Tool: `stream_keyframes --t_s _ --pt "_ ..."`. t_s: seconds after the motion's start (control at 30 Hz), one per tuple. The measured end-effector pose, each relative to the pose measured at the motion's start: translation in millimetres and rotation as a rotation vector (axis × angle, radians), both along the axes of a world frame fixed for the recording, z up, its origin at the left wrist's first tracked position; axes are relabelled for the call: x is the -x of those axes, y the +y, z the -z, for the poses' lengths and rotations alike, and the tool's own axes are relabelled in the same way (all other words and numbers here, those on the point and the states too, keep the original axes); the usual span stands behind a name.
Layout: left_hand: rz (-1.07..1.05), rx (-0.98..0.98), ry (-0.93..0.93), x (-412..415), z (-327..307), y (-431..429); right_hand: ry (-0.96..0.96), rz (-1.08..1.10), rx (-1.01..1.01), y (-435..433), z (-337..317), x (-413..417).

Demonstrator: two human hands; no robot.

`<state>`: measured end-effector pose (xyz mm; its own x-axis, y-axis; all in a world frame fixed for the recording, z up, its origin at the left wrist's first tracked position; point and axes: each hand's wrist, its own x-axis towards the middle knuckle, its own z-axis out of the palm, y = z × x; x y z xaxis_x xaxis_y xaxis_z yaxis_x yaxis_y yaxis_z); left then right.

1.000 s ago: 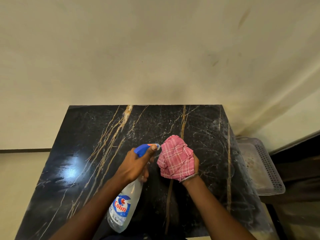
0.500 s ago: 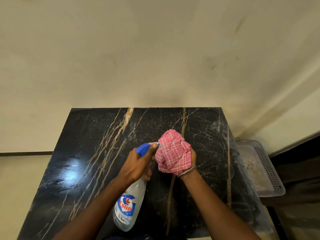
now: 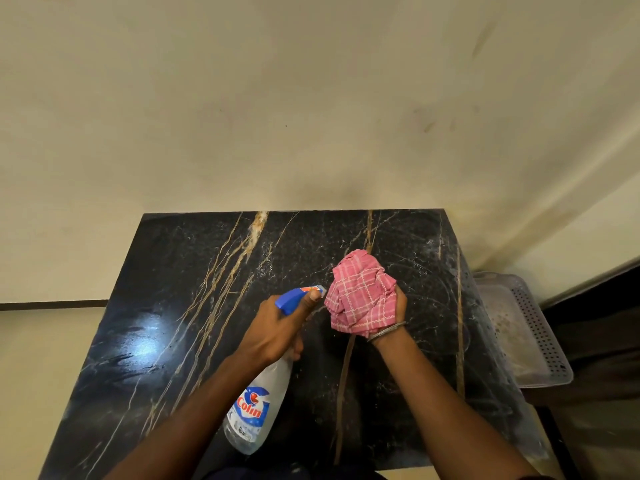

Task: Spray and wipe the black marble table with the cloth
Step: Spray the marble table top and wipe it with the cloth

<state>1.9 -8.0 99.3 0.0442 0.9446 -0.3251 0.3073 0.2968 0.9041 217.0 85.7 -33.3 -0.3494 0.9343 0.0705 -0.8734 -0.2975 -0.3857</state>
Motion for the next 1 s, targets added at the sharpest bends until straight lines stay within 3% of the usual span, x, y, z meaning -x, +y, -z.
stream_keyframes --t_s 0.07,0.1,0.13,0.17,0.2,0.27,0.37,0.43,0.5,0.6,0.7,0.83,1.0 --pt "-0.018 -0.003 0.030 -0.7 0.0 2.0 -0.407 0.056 0.367 -8.9 -45.5 23.5" --pt "-0.025 -0.006 0.044 0.7 2.1 2.1 -0.438 0.070 0.566 -8.4 -55.2 23.8" --pt "-0.035 -0.011 0.036 2.1 2.4 3.2 -0.477 0.177 0.651 -7.9 -56.2 23.2" --pt "-0.041 -0.010 0.030 2.6 3.9 4.0 -0.460 0.214 0.605 -7.3 -59.1 26.2" --pt "-0.037 -0.014 0.044 2.6 3.8 4.6 -0.561 0.218 0.592 -6.0 -61.3 24.7" --pt "-0.045 -0.017 0.034 5.2 5.9 6.0 -1.064 0.285 0.403 -0.3 -51.5 24.6" --pt "-0.054 -0.023 0.055 7.3 9.6 10.5 -1.816 0.121 -0.345 7.0 -20.3 12.1" --pt "-0.072 -0.013 0.055 8.8 11.9 14.0 -2.088 -0.024 -0.588 10.0 0.3 5.5" --pt "-0.072 -0.002 0.059 9.7 13.7 18.3 -2.269 -0.167 -0.680 11.0 16.6 5.7" --pt "-0.089 0.009 0.058 13.2 17.2 23.8 -2.447 -0.313 -0.739 4.6 39.8 12.4" --pt "-0.123 0.021 0.038 17.5 21.3 30.9 -2.497 -0.256 -0.644 3.1 53.7 27.9" --pt "-0.177 0.062 0.034 23.4 26.1 42.5 -2.499 -0.085 -0.612 22.2 61.4 58.3" --pt "-0.215 0.055 0.018 32.3 34.8 56.5 -2.457 -0.130 -0.778 57.7 64.2 92.9"
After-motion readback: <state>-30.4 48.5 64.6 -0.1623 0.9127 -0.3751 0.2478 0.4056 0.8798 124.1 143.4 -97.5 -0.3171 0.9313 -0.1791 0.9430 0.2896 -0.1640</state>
